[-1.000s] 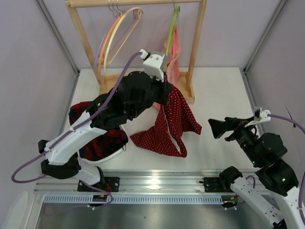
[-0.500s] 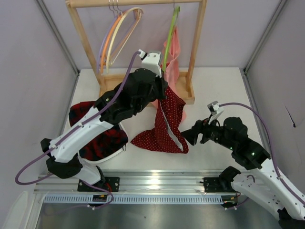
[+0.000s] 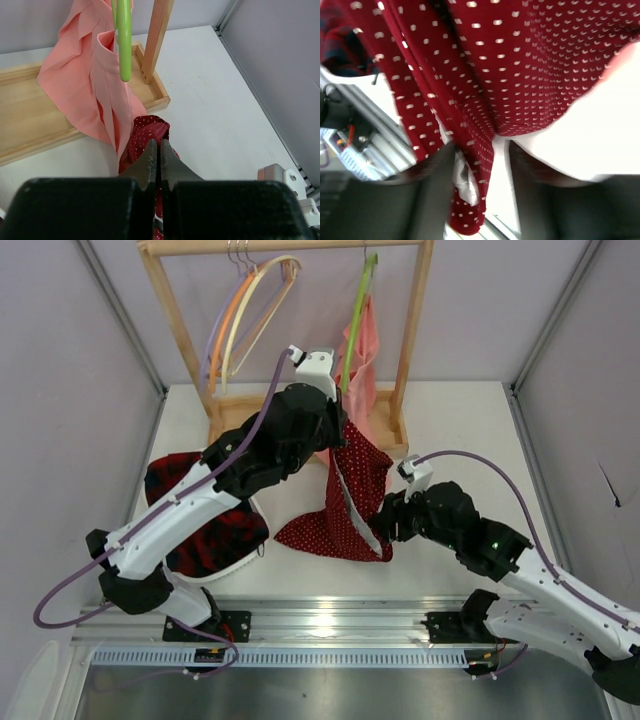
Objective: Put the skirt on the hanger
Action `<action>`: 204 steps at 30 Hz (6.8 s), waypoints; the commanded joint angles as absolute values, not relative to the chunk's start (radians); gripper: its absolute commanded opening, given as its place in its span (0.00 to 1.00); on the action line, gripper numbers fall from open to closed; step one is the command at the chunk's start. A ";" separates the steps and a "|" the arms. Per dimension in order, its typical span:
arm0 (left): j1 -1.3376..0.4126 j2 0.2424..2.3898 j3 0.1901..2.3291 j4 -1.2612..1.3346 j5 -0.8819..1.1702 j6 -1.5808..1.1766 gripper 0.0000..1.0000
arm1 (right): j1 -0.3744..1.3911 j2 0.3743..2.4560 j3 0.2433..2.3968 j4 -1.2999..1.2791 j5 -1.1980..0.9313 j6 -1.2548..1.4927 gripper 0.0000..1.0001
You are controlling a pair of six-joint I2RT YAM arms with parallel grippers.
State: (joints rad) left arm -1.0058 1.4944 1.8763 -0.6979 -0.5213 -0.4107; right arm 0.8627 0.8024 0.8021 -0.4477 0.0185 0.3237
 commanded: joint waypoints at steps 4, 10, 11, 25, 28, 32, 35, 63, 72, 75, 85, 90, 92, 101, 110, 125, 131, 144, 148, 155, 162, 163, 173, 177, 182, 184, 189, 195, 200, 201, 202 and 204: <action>-0.994 1.419 1.850 -0.643 -0.548 -0.417 0.00 | 0.868 0.845 0.830 -0.434 0.136 0.307 0.02; -0.994 1.338 1.876 -0.684 -0.618 -0.368 0.00 | 0.864 0.773 1.052 -0.570 0.328 0.299 0.00; -0.993 1.330 1.899 -0.698 -0.659 -0.348 0.00 | 0.859 0.755 1.093 -0.590 0.357 0.292 0.00; -0.993 1.071 1.711 -0.765 -0.759 -0.386 0.00 | 0.772 0.896 1.442 -0.712 0.075 0.258 0.00; -0.994 1.032 1.637 -0.787 -0.716 -0.448 0.00 | 0.770 0.879 1.355 -0.672 0.089 0.327 0.00; -0.994 0.985 1.527 -0.802 -0.689 -0.488 0.00 | 0.758 0.864 1.310 -0.672 0.179 0.393 0.00; -0.993 0.959 1.476 -0.798 -0.641 -0.466 0.00 | 0.758 0.844 1.290 -0.669 0.248 0.402 0.00; -0.914 0.971 1.446 -0.939 -0.564 -0.521 0.00 | 0.721 0.747 1.164 -0.612 0.229 0.408 0.00; -0.916 0.962 1.333 -0.837 -0.803 -0.888 0.00 | 0.715 0.719 0.943 -0.342 -0.218 0.354 0.00; -0.914 0.956 1.344 -0.874 -0.877 -0.913 0.00 | 0.713 0.745 0.951 -0.391 -0.198 0.331 0.00; -0.914 0.882 1.241 -0.805 -0.806 -0.896 0.00 | 0.706 0.804 0.959 -0.408 -0.143 0.349 0.00; -0.920 0.870 1.193 -0.713 -0.695 -0.848 0.00 | 0.703 0.830 0.968 -0.437 -0.002 0.368 0.00; -0.926 0.874 1.177 -0.686 -0.649 -0.838 0.00 | 0.696 0.830 0.965 -0.460 0.102 0.379 0.00; -0.980 0.994 1.302 -1.008 -0.920 -0.966 0.00 | 0.676 0.815 1.068 -0.566 0.209 0.411 0.00; -1.000 0.784 1.040 -0.401 -0.778 -0.494 0.00 | 0.683 0.625 0.853 -0.356 -0.100 0.187 0.00; -1.002 0.667 0.864 -0.255 -0.598 -0.261 0.00 | 0.808 0.560 0.710 -0.259 0.164 -0.112 0.00; -1.000 0.683 0.884 -0.265 -0.583 -0.270 0.00 | 0.811 0.560 0.725 -0.262 0.213 -0.081 0.00; -0.999 1.230 1.561 -1.046 -0.712 -0.621 0.00 | 0.758 0.934 1.159 -0.615 0.151 0.264 0.00; -0.973 1.250 1.499 -1.025 -0.683 -0.621 0.00 | 0.718 0.933 1.129 -0.638 0.155 0.271 0.00; -0.931 1.245 1.373 -0.831 -0.479 -0.617 0.00 | 0.462 0.868 0.982 -0.698 0.135 0.385 0.00; -0.962 1.385 1.717 -0.821 -0.471 -0.462 0.00 | 0.066 0.844 1.099 -0.701 -0.101 0.217 0.00; -0.960 1.413 1.765 -0.827 -0.474 -0.436 0.00 | 0.031 0.866 1.148 -0.695 -0.127 0.201 0.00; -0.959 1.780 2.532 -0.655 -0.304 -0.247 0.00 | -0.170 1.233 1.867 -0.619 -0.262 0.143 0.00; -0.957 1.703 2.295 -0.311 -0.340 -0.161 0.00 | -0.190 1.221 1.822 -0.525 -0.273 0.098 0.00; -0.934 1.816 2.439 -0.275 -0.344 -0.097 0.00 | -0.210 1.189 1.731 -0.509 -0.181 0.052 0.00; -0.933 1.827 2.395 -0.285 -0.341 -0.077 0.00 | -0.218 1.164 1.688 -0.500 -0.161 0.045 0.00; -0.937 1.677 2.013 -0.246 -0.272 -0.107 0.00 | -0.219 1.011 1.417 -0.489 -0.147 0.092 0.00; -1.005 1.313 1.259 -0.061 -0.238 -0.182 0.00 | -0.209 0.683 1.048 -0.624 -0.180 0.189 0.00; -1.100 1.145 1.089 -0.121 -0.246 -0.225 0.00 | -0.169 0.562 1.026 -0.877 -0.187 0.261 0.00; -1.118 1.109 1.062 -0.136 -0.244 -0.244 0.00 | -0.169 0.545 1.016 -0.911 -0.207 0.285 0.01; -1.124 1.095 1.049 -0.146 -0.241 -0.253 0.00 | -0.169 0.537 0.990 -0.973 -0.233 0.293 0.02; -1.144 1.065 0.990 -0.178 -0.236 -0.281 0.00 | -0.169 0.522 0.960 -1.034 -0.236 0.305 0.00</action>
